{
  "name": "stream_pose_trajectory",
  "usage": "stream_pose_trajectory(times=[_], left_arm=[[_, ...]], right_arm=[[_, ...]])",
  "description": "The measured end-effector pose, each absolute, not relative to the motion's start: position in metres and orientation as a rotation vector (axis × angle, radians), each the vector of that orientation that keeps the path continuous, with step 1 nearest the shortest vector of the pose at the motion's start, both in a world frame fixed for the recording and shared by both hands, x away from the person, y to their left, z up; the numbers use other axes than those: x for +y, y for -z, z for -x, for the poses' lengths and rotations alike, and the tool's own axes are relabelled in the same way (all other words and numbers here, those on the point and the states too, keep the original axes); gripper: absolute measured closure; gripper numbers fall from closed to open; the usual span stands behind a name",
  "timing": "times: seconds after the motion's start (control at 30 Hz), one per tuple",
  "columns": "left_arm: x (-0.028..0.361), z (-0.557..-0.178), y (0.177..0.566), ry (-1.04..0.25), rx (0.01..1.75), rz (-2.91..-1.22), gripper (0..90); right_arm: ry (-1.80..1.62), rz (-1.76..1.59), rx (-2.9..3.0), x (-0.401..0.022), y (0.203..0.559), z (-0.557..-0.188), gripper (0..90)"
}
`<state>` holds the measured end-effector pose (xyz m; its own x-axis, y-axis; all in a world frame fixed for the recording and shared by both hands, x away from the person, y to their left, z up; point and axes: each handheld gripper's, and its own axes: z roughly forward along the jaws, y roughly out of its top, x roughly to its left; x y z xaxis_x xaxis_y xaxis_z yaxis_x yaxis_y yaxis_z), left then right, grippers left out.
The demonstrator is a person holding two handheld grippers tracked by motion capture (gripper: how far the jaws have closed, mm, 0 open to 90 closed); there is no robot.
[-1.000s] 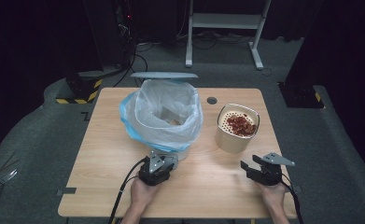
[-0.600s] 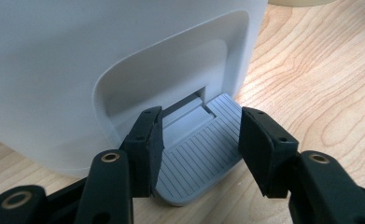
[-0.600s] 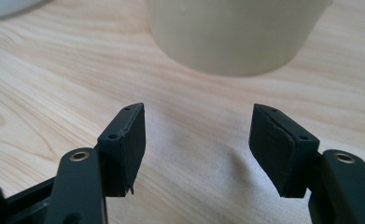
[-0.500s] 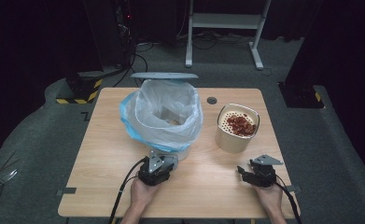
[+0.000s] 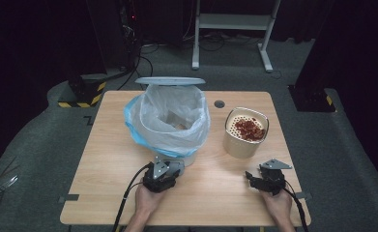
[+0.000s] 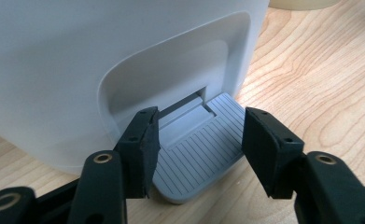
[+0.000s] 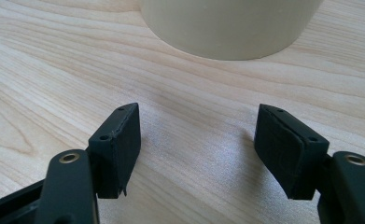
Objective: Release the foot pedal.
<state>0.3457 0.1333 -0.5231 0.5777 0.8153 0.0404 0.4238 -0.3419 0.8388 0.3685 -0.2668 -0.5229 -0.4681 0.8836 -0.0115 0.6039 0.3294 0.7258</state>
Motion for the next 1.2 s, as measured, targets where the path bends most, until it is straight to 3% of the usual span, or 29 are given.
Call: stream_pose_trajectory(times=[0.6,1.2], left_arm=[[0.137,-0.343,0.514,-0.568,1.009,-1.937,39.5],[0.177,-0.331,0.513,-0.548,1.079,-1.865,37.5]], right_arm=[[-0.929,-1.312,2.188,-0.267,0.523,-0.369,31.4],[-0.929,-1.316,2.187,-0.266,0.523,-0.369,31.3]])
